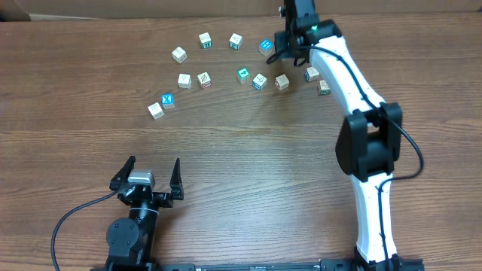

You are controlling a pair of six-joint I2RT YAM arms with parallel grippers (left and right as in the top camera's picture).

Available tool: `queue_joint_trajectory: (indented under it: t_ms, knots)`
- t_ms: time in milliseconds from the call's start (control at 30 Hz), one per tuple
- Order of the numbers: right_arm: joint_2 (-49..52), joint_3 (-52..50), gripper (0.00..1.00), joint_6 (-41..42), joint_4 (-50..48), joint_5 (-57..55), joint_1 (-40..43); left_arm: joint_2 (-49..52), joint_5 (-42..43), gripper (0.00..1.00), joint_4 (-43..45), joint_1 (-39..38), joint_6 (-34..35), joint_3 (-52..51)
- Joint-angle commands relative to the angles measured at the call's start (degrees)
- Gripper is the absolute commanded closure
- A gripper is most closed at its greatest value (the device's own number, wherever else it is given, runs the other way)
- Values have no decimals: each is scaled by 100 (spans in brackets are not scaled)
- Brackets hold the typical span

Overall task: Form a horizontal line
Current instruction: 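Carry the held block toward the center and lower it onto the table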

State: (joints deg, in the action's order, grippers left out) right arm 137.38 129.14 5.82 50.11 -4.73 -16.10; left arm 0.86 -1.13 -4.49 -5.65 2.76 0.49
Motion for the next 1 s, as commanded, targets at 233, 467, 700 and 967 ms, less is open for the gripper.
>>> queue_joint_trajectory:
  t_ms: [233,467,700,967]
  knots:
    - [-1034,273,84,1762,1075,546,-944,-52,-35,0,17,-37,-109,-20]
    - [-931,-177,84,2100,1480,315,-1860,-52,-35,0,17,-37,-109,-22]
    - [-931,-1012,83,2940,1187,-708,-2492,-52,-35,1,17,-37,-109,-20]
    - [-931,-2111,84,3303,-138,-730,-2594,-52,-35,0,17,-37,-109,-22]
